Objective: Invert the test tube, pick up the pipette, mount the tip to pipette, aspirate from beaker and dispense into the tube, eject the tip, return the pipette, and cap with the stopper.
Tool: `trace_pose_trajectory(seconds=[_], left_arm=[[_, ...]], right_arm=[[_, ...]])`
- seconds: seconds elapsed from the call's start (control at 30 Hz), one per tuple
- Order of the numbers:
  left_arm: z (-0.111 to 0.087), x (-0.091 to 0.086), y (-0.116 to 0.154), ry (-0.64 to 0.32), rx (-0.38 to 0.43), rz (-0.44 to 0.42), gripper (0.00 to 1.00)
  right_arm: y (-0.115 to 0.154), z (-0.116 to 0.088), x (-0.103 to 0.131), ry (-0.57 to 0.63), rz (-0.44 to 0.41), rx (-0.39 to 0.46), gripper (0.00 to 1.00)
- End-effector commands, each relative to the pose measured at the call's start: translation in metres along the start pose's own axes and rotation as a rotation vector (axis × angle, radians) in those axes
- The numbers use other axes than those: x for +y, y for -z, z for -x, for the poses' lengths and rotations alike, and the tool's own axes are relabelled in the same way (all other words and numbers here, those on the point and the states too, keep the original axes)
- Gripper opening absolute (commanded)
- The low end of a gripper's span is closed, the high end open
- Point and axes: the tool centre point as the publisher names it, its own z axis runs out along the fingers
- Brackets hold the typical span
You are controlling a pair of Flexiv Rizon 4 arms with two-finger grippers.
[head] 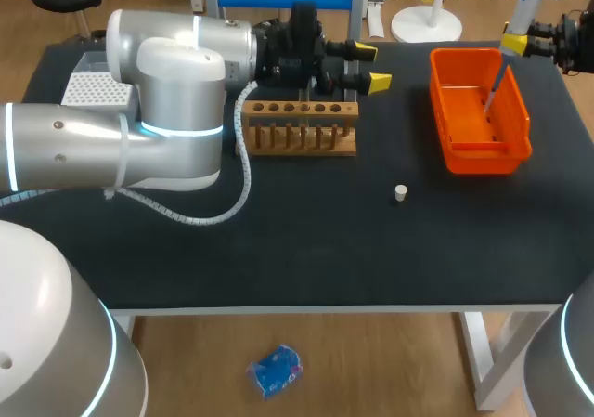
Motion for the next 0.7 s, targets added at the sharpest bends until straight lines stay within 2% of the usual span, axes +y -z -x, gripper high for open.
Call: trace_pose_trajectory(seconds=[0.03,0.2,0.43,0.7], left_arm=[[0.009,-0.016,-0.007,-0.008,-0.002,0.005,1.00],[0.017,-0.036,-0.017,-0.028,0.002,-0.008,1.00],[0.024,-0.068,-0.043,-0.139,0.028,-0.022,1.00],[0.025,-0.094,-0.074,-0.253,0.030,0.025,1.00]], right_arm=[[0.001,0.003,-0.001,0.000,0.000,0.012,0.00],[0.001,0.003,-0.001,0.000,0.000,0.012,0.00],[0.001,0.003,-0.001,0.000,0.000,0.012,0.00],[0.001,0.003,-0.001,0.000,0.000,0.012,0.00]])
